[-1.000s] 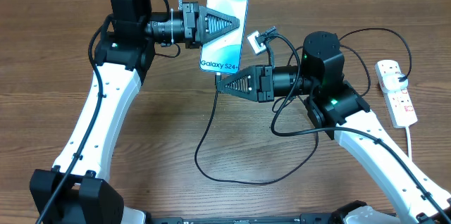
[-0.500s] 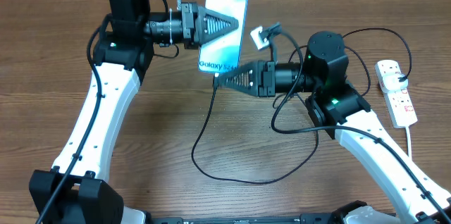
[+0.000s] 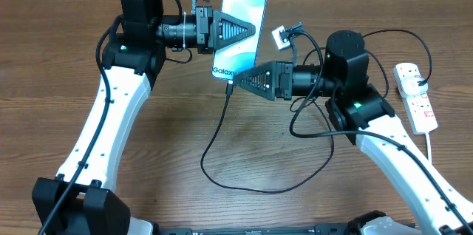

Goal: Plug charger to phone and switch on socket

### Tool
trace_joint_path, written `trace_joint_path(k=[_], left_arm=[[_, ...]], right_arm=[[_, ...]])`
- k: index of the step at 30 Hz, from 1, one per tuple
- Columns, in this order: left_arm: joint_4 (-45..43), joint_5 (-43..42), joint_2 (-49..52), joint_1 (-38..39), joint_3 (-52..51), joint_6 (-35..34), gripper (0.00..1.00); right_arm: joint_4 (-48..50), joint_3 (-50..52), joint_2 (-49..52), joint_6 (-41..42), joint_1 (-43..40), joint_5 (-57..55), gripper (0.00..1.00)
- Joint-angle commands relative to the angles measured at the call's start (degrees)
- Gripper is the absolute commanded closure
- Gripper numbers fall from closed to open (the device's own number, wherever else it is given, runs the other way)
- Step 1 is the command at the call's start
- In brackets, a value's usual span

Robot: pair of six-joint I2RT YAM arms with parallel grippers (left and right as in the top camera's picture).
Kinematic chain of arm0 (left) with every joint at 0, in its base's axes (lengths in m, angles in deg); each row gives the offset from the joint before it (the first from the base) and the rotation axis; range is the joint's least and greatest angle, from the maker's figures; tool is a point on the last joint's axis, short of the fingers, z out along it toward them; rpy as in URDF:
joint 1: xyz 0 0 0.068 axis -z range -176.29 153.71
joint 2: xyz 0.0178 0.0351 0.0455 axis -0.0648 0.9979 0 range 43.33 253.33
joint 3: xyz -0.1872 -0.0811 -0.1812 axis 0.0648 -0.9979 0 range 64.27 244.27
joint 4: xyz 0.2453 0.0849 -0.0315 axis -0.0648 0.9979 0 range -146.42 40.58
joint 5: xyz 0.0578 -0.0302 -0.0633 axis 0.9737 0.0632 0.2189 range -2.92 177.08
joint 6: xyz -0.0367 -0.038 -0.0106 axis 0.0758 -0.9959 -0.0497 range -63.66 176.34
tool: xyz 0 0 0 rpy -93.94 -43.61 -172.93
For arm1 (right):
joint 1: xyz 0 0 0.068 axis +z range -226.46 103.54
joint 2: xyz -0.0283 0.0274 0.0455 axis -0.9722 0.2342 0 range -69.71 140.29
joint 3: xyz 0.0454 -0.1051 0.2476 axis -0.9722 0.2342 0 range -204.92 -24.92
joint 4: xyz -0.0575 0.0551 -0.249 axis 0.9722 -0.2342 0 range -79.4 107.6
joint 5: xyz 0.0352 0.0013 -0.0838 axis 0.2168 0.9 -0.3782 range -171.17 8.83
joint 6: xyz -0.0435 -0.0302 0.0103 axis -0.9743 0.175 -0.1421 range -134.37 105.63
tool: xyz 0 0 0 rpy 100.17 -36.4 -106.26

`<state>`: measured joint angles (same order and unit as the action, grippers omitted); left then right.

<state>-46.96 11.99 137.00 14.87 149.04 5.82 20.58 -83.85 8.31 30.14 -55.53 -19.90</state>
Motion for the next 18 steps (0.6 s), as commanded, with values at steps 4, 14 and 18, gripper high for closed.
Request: trace_joint_path(k=[4,14,18], left_arm=[[1.9,4.1,-0.3,0.0,0.5,-1.0,0.96],[2.9,3.1,-0.3,0.1,0.5,2.6,0.96],[2.7,1.4,-0.3,0.1,0.5,3.4,0.95]], right_arm=[[-4.5,-1.1,-9.4,-5.7,-5.9,0.1,0.07],[-30.8,-1.0,-9.9,-27.0,1.4,-10.4,0.04],[-25.2,-1.0,-9.9,-26.4,7.5,-16.9,0.1]])
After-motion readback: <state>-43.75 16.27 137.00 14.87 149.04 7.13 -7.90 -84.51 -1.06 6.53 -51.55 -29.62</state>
